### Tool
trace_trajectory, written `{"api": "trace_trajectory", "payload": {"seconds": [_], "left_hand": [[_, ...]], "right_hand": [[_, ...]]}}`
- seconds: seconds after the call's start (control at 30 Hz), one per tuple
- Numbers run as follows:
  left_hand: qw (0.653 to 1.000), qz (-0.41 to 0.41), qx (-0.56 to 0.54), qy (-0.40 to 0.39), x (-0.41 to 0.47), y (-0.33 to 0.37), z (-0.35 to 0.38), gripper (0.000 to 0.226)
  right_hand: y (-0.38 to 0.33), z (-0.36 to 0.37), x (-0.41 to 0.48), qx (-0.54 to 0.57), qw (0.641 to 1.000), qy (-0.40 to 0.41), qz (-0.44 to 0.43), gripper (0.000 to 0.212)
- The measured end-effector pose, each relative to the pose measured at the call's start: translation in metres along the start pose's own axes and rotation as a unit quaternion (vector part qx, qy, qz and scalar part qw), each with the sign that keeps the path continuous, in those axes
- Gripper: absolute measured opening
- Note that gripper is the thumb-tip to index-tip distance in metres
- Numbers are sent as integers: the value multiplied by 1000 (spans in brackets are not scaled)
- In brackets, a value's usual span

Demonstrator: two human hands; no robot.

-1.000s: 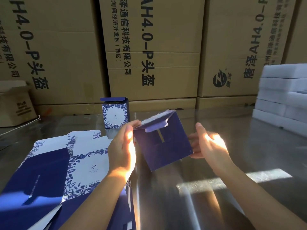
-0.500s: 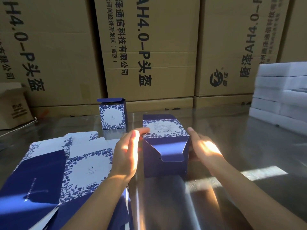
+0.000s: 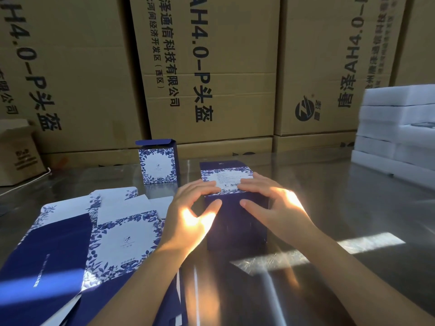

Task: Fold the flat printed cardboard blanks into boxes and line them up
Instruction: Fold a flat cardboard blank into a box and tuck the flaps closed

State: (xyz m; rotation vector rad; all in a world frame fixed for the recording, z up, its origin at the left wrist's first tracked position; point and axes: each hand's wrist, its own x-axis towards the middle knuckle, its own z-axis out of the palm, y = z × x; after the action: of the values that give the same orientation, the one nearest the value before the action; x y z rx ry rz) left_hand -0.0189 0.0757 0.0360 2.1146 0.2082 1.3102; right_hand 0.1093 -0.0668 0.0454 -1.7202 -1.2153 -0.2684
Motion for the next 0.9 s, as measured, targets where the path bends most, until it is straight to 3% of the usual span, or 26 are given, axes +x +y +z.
{"api": "trace_trajectory", "payload": {"seconds": [0.33, 0.53, 0.9], "left_hand": [[1000, 11, -6, 24, 1, 10, 2, 23], [998, 55, 15, -1, -1, 18, 4, 17], [998, 55, 14, -10, -1, 19, 4, 9]], "right_hand": [[-9, 6, -4, 0, 997, 75, -9, 26], [-16, 6, -5, -44, 994, 72, -65, 16], [-18, 5, -2, 3, 998, 54, -34, 11]]}}
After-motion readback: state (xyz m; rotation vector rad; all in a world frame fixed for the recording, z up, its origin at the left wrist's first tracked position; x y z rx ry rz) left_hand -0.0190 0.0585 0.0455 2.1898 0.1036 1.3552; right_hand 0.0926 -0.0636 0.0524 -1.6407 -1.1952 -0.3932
